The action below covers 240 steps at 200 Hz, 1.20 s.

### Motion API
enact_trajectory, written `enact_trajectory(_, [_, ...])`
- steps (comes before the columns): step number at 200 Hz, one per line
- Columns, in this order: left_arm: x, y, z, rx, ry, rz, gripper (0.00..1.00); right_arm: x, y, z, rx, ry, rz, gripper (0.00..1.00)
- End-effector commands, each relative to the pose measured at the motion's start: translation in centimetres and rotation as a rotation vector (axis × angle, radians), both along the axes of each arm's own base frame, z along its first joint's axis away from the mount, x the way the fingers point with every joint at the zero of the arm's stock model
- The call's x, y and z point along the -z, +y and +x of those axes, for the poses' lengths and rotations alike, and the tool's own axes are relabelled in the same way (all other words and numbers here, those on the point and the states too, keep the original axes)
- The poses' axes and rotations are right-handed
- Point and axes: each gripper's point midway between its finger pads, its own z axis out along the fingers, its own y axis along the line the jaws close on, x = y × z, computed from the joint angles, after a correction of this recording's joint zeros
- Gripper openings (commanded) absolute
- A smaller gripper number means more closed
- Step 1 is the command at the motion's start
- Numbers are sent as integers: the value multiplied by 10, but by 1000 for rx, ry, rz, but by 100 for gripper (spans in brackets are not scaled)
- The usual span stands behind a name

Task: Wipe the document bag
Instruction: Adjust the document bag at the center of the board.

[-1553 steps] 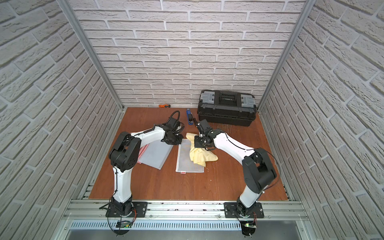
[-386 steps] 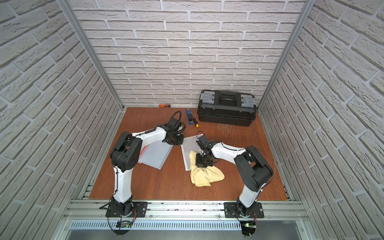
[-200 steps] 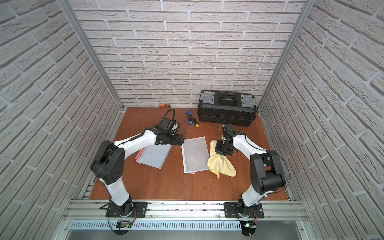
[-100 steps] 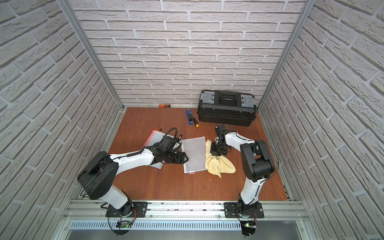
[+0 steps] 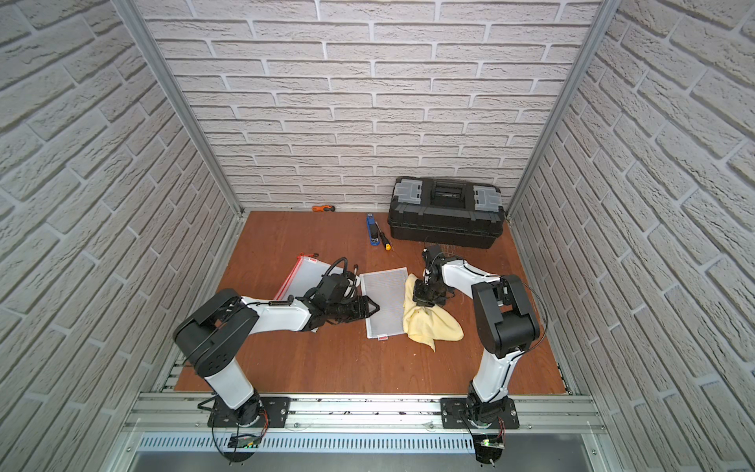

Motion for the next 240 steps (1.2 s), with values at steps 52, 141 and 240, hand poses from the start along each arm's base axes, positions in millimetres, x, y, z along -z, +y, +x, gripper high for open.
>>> enact_trajectory(52, [3,-11,-5,4,18,-35,44,23,13,-15,-35,56,-2,3])
enact_trajectory(141, [-6,-14,-6,37,0,3,0,20,11,-17,-40,48,-18,3])
enact_trajectory(240, [-103,84,5,122,-132,508,0,-102,6,7,35,-234,97,3])
